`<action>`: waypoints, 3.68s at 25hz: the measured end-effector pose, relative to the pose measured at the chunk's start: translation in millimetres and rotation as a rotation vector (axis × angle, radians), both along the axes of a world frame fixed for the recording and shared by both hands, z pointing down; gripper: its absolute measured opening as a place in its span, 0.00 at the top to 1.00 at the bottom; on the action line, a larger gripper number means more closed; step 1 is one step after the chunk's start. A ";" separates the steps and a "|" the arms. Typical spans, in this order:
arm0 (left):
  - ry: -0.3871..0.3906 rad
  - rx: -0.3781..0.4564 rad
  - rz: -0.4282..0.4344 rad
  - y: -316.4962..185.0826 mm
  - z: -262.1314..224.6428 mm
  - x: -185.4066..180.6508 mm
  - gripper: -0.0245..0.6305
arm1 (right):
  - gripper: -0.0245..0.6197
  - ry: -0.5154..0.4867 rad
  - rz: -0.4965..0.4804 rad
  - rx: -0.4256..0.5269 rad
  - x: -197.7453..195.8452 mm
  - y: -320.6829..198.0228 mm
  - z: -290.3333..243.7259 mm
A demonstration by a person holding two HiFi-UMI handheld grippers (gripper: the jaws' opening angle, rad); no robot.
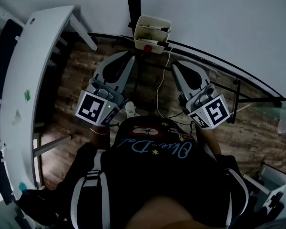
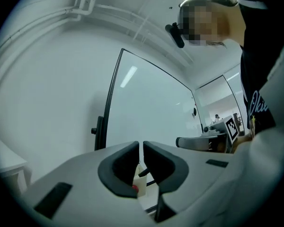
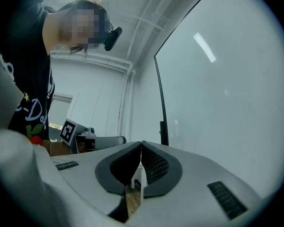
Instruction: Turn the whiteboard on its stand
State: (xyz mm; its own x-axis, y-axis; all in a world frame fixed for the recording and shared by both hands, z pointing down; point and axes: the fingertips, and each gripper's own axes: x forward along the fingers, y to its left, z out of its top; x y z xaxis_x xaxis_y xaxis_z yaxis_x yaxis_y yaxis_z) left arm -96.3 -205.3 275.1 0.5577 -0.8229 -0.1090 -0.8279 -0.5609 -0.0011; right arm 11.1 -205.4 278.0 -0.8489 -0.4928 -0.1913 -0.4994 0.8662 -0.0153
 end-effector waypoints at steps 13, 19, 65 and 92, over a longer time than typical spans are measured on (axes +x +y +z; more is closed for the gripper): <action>0.010 -0.005 0.126 -56.5 -4.3 -30.1 0.87 | 0.92 0.035 0.099 0.001 -43.4 -27.9 -4.9; -0.009 -0.019 0.169 -73.4 -0.4 -42.3 0.86 | 0.92 0.042 0.138 0.006 -65.2 -40.1 -7.7; -0.050 -0.086 0.485 -198.8 29.5 -34.3 0.57 | 0.92 0.045 0.422 -0.020 -96.7 -75.2 -13.6; -0.064 -0.079 0.436 -205.4 34.2 -21.9 0.68 | 0.92 0.094 0.428 -0.019 -107.1 -117.6 -2.5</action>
